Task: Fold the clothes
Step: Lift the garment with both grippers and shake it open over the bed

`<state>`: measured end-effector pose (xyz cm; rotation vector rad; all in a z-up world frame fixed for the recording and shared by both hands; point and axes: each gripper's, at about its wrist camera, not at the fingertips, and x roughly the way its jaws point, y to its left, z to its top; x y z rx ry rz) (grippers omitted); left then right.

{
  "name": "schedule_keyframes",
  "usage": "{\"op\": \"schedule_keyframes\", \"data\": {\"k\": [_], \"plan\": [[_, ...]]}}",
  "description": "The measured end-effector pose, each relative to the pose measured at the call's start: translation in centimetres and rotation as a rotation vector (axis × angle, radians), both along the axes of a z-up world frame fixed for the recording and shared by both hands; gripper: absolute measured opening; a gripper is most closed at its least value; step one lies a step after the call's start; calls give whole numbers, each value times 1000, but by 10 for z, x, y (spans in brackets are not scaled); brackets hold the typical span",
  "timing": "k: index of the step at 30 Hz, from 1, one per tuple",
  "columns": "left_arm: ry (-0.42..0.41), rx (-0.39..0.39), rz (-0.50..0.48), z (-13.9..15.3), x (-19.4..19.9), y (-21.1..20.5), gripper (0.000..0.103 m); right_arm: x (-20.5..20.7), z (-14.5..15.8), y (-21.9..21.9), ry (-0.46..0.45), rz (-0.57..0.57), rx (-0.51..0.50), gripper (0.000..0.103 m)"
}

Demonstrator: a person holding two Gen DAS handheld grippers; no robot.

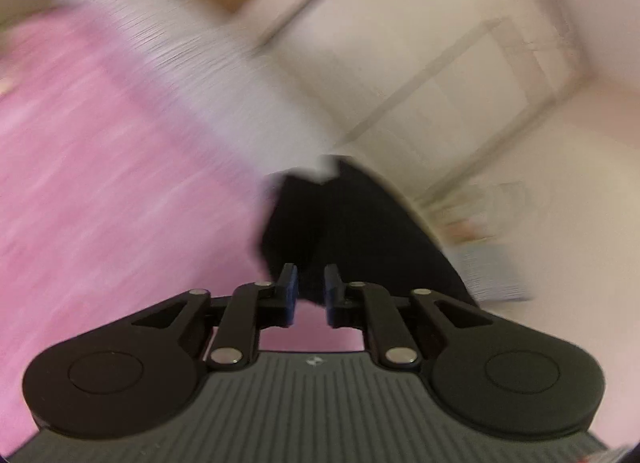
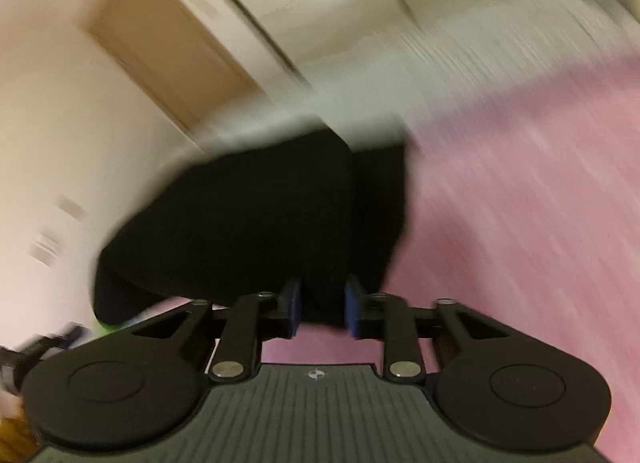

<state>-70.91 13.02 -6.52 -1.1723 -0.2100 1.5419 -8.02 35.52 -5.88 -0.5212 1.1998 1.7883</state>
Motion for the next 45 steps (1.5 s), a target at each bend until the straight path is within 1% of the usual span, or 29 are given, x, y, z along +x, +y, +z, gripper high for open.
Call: {"op": "schedule_keyframes", "data": {"k": [2, 3, 5, 6, 8, 9, 10, 11, 13, 14, 17, 21, 24, 27, 28, 30, 31, 33, 34, 35, 37, 39, 40, 43, 45], "plan": [[-8, -175, 58, -30, 1, -28, 11, 13, -37, -21, -96, -41, -169, 30], [-16, -236, 67, -40, 2, -40, 11, 18, -51, -30, -128, -57, -233, 31], [-31, -302, 46, -52, 11, -50, 11, 21, -67, -41, -160, -79, -298, 32], [-28, -319, 22, -55, 17, -45, 12, 19, -71, -41, -168, -89, -312, 33], [-20, -348, -28, -61, 30, -33, 18, 15, -75, -40, -181, -93, -316, 36], [-11, -349, -59, -61, 36, -25, 22, 11, -75, -37, -185, -85, -305, 36], [-1, -346, -89, -61, 43, -21, 23, 4, -74, -33, -189, -73, -292, 37], [10, -341, -121, -61, 50, -12, 23, -2, -72, -38, -189, -61, -278, 41], [30, -332, -186, -66, 65, 18, 28, -11, -71, -36, -189, -34, -251, 46], [39, -330, -216, -68, 71, 32, 29, -16, -76, -31, -189, -23, -245, 47], [59, -333, -298, -83, 88, 71, 31, -29, -95, -17, -193, 3, -246, 47], [118, -387, -408, -120, 101, 124, 32, -41, -131, -1, -219, 16, -284, 47], [156, -417, -486, -148, 103, 160, 33, -45, -162, 16, -233, 16, -308, 47], [213, -425, -560, -170, 102, 199, 36, -45, -188, 41, -238, 11, -298, 47], [230, -424, -581, -177, 101, 212, 38, -46, -195, 51, -238, 11, -290, 47], [259, -416, -613, -188, 96, 237, 40, -48, -206, 74, -231, 16, -260, 48], [276, -413, -627, -193, 94, 250, 42, -51, -210, 87, -227, 21, -239, 49], [313, -404, -651, -202, 92, 272, 46, -57, -216, 110, -220, 32, -199, 56], [326, -396, -661, -206, 91, 283, 46, -61, -219, 120, -220, 41, -180, 59], [334, -387, -668, -210, 90, 292, 47, -64, -222, 131, -222, 50, -162, 59], [341, -366, -674, -216, 87, 307, 51, -71, -226, 149, -232, 65, -130, 59], [350, -353, -674, -222, 85, 319, 56, -77, -231, 164, -244, 77, -105, 64], [353, -351, -674, -226, 84, 323, 57, -78, -236, 171, -250, 80, -102, 67], [348, -350, -678, -237, 86, 332, 57, -78, -247, 175, -218, 85, -131, 67], [333, -342, -685, -243, 88, 332, 55, -77, -255, 176, -191, 89, -155, 60]]}}
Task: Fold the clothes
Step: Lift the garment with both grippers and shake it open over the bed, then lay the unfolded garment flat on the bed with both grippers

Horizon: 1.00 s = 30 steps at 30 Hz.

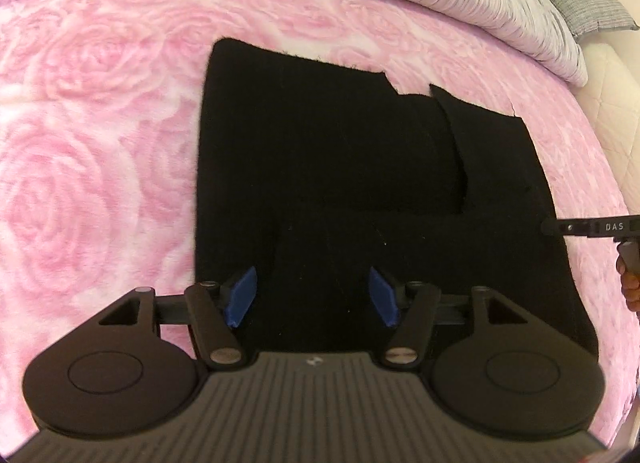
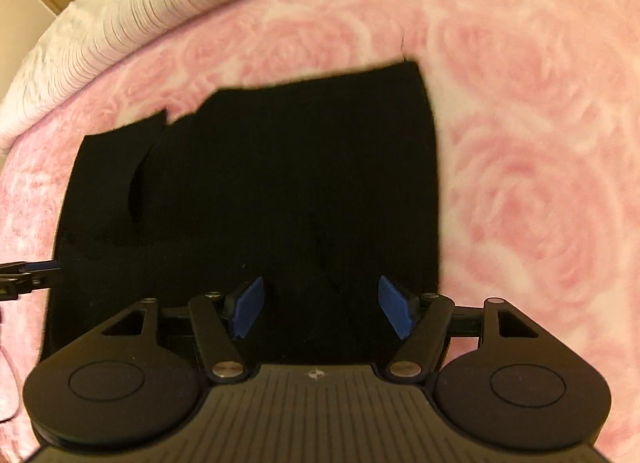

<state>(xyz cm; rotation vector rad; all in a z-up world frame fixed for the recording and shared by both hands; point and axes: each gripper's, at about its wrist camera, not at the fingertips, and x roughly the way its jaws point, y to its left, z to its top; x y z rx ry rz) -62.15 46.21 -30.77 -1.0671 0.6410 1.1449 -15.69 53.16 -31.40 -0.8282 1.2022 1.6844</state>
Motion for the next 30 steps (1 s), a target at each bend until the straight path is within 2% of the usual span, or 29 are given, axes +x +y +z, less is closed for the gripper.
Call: {"op": "schedule_keyframes", "data": {"k": [2, 3, 4, 5, 7, 10, 14, 17, 19, 21, 23, 25, 26, 28, 30], "plan": [[-6, 5, -10, 0, 2, -2, 42, 1, -2, -2, 22, -1, -11, 18], [-2, 4, -18, 1, 2, -5, 24, 2, 2, -6, 29, -3, -3, 13], [-17, 1, -16, 3, 0, -7, 14, 3, 6, -11, 36, -4, 5, 10], [-62, 0, 5, 6, -5, -10, 13, 4, 11, -16, 43, -6, 13, 9], [-149, 23, 43, 21, -18, -25, 11, 8, 31, -31, 75, -9, 57, 9], [-225, 96, 46, 60, -29, -65, 11, 13, 78, -71, 127, 16, 156, 9], [-288, 206, 44, 119, -43, -151, 11, 26, 145, -148, 179, 70, 268, 9], [-318, 231, 34, 155, -47, -227, 11, 31, 186, -216, 180, 133, 288, 8], [-313, 178, 8, 168, -40, -276, 12, 33, 206, -263, 165, 194, 266, 9], [-295, 109, -13, 176, -31, -325, 14, 31, 208, -313, 112, 294, 155, 11], [-239, -16, -17, 167, -17, -372, 18, 26, 195, -357, 14, 400, -7, 30], [-227, -127, 5, 155, -9, -416, 17, 22, 175, -393, -129, 444, -131, 30], [-229, -161, 33, 149, -6, -435, 17, 23, 167, -405, -174, 431, -169, 30], [-218, -187, 94, 144, -3, -462, 17, 30, 157, -420, -185, 352, -205, 34], [-189, -167, 146, 143, 1, -484, 19, 36, 153, -429, -167, 256, -197, 46]]}}
